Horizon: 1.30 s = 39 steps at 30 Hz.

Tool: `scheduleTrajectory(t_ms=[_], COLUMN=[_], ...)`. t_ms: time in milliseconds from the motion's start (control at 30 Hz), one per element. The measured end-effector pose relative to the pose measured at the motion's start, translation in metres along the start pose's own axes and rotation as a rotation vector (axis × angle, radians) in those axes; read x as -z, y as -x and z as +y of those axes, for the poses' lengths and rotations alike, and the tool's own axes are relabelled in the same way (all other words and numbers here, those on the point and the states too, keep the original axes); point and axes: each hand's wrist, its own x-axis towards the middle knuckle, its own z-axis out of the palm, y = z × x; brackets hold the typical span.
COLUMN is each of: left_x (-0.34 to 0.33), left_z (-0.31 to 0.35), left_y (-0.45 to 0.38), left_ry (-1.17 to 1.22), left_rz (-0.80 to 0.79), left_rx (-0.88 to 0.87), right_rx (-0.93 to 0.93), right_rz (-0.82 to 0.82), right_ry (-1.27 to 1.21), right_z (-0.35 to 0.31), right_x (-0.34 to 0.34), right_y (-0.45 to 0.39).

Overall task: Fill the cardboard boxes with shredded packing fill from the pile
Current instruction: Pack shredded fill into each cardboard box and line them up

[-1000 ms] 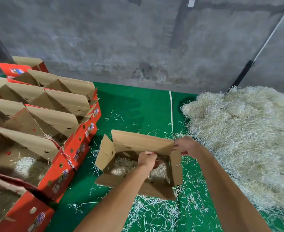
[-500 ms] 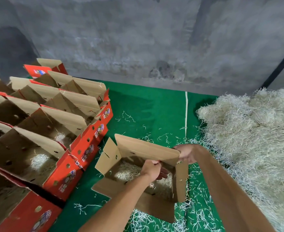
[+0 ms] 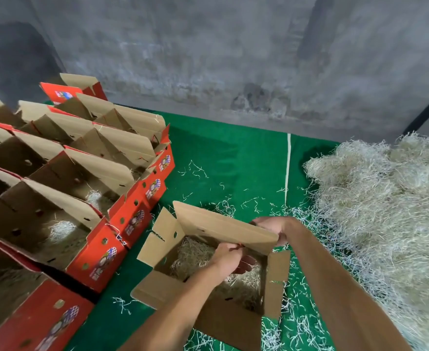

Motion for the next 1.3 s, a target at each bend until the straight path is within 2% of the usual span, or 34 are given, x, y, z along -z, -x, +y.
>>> scheduleTrajectory(t_ms=[167, 300, 400, 533, 633, 733, 767, 833, 867, 933, 1000, 1033, 1100, 1167, 1300], left_x=[0.004, 0.013, 0.025, 0.034, 0.042, 0.064, 0.075, 0.099, 0.111, 0.132, 0.149, 0.156, 0.166, 0.170, 0.163], left_z=[-0.003, -0.005, -0.001, 0.012, 0.023, 0.029, 0.029, 0.028, 0.028, 0.028, 0.023, 0.020, 0.013, 0.007, -0.003], left_y=[0.000, 0.004, 0.005, 0.009, 0.026, 0.045, 0.051, 0.060, 0.066, 0.077, 0.081, 0.082, 0.082, 0.083, 0.090], left_ry=[0.027, -0.023, -0.109, -0.145, -0.282, -0.614, -0.698, -0.763, -0.783, -0.882, -0.988, -1.008, -0.990, -0.819, -0.498], left_rz=[-0.020, 0.019, 0.112, 0.160, 0.124, -0.001, -0.040, -0.050, 0.004, 0.248, 0.520, 0.586, 0.551, 0.429, 0.371], left_rx=[-0.027, -0.050, -0.111, -0.192, -0.300, -0.403, -0.432, -0.491, -0.522, -0.659, -0.775, -0.759, -0.591, -0.440, -0.519], right_rx=[0.125, 0.122, 0.121, 0.220, 0.366, 0.460, 0.481, 0.439, 0.385, 0.234, 0.091, 0.037, -0.050, -0.085, 0.166], right_rz=[0.241, 0.427, 0.484, 0.463, 0.462, 0.477, 0.548, 0.779, 0.876, 1.006, 1.084, 1.115, 1.127, 1.091, 1.027], right_ry=[-0.117, 0.071, 0.205, 0.177, 0.191, 0.123, 0.165, 0.424, 0.559, 0.722, 0.767, 0.762, 0.712, 0.610, 0.351], right_z=[0.004, 0.001, -0.017, -0.033, -0.033, -0.025, -0.019, -0.006, 0.001, 0.015, 0.027, 0.031, 0.034, 0.036, 0.044], right_x=[-0.004, -0.006, -0.012, -0.023, -0.038, -0.055, -0.060, -0.067, -0.072, -0.079, -0.086, -0.090, -0.097, -0.103, -0.108], right_y=[-0.013, -0.014, 0.002, 0.030, 0.048, 0.051, 0.050, 0.046, 0.046, 0.045, 0.044, 0.044, 0.045, 0.047, 0.052])
